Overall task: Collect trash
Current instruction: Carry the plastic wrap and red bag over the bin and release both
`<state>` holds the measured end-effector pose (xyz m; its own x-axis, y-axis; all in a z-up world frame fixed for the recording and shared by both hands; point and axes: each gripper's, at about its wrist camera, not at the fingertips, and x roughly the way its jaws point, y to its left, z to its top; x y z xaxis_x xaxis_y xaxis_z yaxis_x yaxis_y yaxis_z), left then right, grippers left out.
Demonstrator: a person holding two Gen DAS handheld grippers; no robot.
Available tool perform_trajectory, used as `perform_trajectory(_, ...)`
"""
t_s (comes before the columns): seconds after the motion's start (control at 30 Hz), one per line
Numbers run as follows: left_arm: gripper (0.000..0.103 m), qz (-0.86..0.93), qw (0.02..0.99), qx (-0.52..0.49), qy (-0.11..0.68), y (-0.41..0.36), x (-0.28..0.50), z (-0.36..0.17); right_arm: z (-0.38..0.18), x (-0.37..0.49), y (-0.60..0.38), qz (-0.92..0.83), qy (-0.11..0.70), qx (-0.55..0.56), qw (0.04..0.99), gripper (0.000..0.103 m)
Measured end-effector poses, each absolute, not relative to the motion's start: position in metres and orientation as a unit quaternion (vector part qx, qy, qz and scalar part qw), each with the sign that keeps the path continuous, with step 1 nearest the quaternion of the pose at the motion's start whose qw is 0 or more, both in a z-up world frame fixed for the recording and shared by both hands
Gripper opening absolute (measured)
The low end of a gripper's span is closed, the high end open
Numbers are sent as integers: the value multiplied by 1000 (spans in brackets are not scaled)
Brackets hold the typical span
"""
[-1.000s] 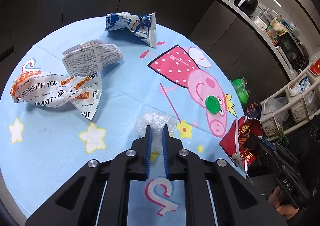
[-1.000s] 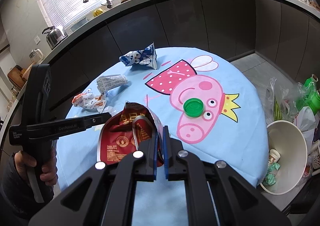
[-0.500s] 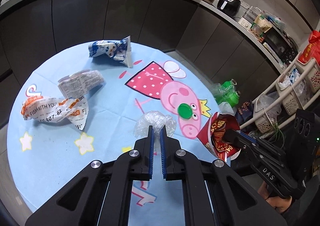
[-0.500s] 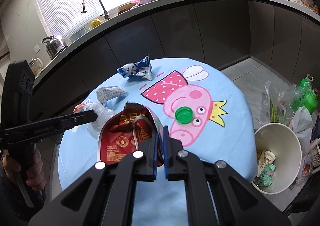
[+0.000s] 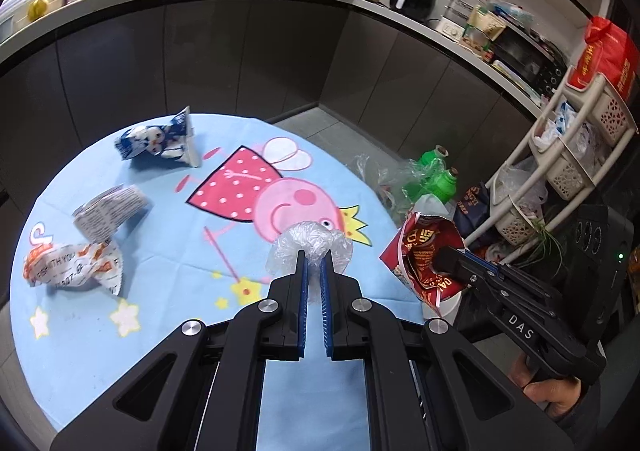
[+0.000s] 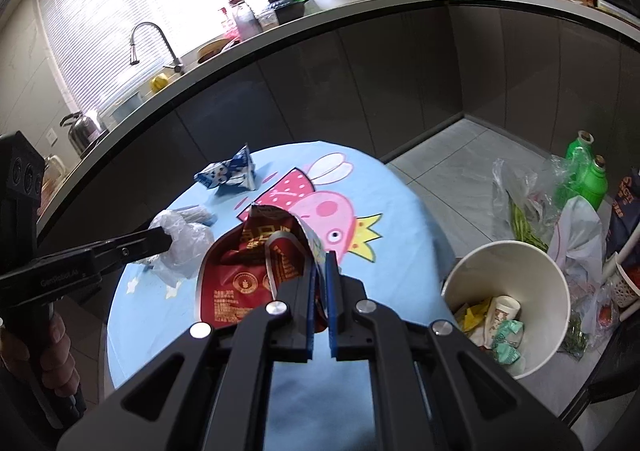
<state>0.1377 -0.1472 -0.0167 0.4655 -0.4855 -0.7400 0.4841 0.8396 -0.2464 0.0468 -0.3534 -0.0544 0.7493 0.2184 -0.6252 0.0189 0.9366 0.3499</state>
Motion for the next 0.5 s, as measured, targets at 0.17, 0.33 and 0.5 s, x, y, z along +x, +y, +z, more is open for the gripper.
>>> perform_trajectory(0.17, 6, -303, 851, 13, 429, -176, 135, -14, -58, 36, -377, 28, 346, 186, 919, 7)
perform_trajectory(0.33, 6, -324, 843, 31, 428, -208, 131, -15, -62, 25, -403, 0, 342, 202, 918, 7)
perform_trajectory(0.5, 6, -344, 834, 53, 427, -240, 126, -18, -68, 14, -429, -29, 339, 220, 914, 7)
